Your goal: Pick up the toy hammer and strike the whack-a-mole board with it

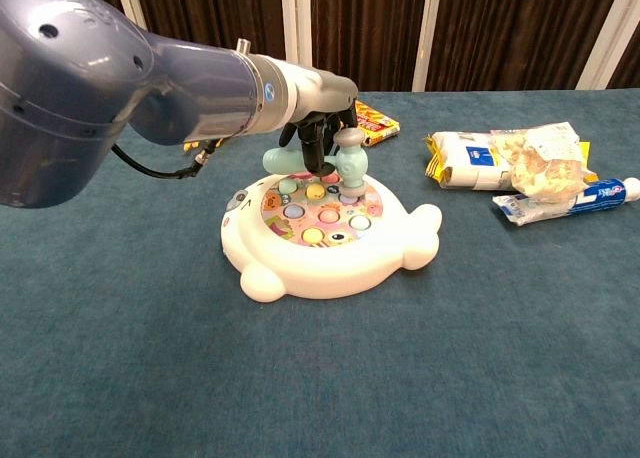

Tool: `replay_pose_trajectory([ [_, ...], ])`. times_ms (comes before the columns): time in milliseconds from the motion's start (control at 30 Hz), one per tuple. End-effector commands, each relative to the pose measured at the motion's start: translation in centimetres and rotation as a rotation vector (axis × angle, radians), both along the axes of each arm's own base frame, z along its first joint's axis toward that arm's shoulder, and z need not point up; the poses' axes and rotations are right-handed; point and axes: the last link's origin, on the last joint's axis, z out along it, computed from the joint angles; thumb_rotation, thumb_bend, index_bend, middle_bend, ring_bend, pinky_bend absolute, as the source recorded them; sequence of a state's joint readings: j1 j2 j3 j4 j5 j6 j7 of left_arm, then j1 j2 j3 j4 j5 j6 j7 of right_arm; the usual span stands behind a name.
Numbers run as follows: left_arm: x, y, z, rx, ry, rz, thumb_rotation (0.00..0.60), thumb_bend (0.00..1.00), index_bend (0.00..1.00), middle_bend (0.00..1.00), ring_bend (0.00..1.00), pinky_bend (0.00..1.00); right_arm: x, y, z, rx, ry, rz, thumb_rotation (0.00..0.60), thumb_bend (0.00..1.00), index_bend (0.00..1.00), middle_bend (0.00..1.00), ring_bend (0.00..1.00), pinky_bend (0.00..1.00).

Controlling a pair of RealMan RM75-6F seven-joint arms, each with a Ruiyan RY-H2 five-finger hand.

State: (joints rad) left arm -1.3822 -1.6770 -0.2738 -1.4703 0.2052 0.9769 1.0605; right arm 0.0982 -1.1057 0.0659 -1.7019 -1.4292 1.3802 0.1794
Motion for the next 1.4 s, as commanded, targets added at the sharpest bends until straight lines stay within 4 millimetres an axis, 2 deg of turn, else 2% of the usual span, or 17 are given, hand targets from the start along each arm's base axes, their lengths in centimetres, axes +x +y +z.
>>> replay_pose_trajectory([
  [33,-0.2,-0.1,-0.4,-0.01,0.021,-0.002,0.6,0.74,0.65,0.57,0.44,0.56,0.0,0.0,0.0,0.001,-0.002,-0.001,0.6,0.23,0.0,0.0,0.0,0.0],
  [233,0.1,-0.2,-0.5,-0.006,0.016,-0.01,0.6,0.74,0.65,0.57,0.44,0.56,0.0,0.0,0.1,0.001,-0.006,-0.001,0.6,0.23,0.0,0.0,0.0,0.0],
  [500,0.5,-0.1,0.8,0.014,-0.012,-0.016,0.6,0.74,0.65,0.57,0.44,0.56,-0.1,0.1,0.1,-0.001,-0.001,0.002,0.6,0.23,0.0,0.0,0.0,0.0],
  [767,-0.9,0.4,3.3,0.048,0.001,0.0,0.6,0.74,0.65,0.57,0.44,0.56,-0.1,0.1,0.1,-0.001,0.002,0.002,0.6,0.23,0.0,0.0,0.0,0.0],
  [933,-2.1,0.7,4.1,0.061,0.011,0.015,0.6,0.74,0.65,0.57,0.44,0.56,-0.1,0.2,0.1,0.001,0.003,0.0,0.6,0.23,0.0,0.0,0.0,0.0],
  [1133,-2.8,0.8,4.1,0.063,0.018,0.014,0.6,0.74,0.65,0.57,0.44,0.56,-0.1,0.2,0.1,0.002,0.004,0.002,0.6,0.23,0.0,0.0,0.0,0.0],
  [1400,-2.4,0.5,3.3,0.055,0.024,-0.015,0.6,0.74,0.65,0.57,0.44,0.56,-0.2,0.2,0.1,0.003,0.002,0.0,0.6,0.23,0.0,0.0,0.0,0.0],
])
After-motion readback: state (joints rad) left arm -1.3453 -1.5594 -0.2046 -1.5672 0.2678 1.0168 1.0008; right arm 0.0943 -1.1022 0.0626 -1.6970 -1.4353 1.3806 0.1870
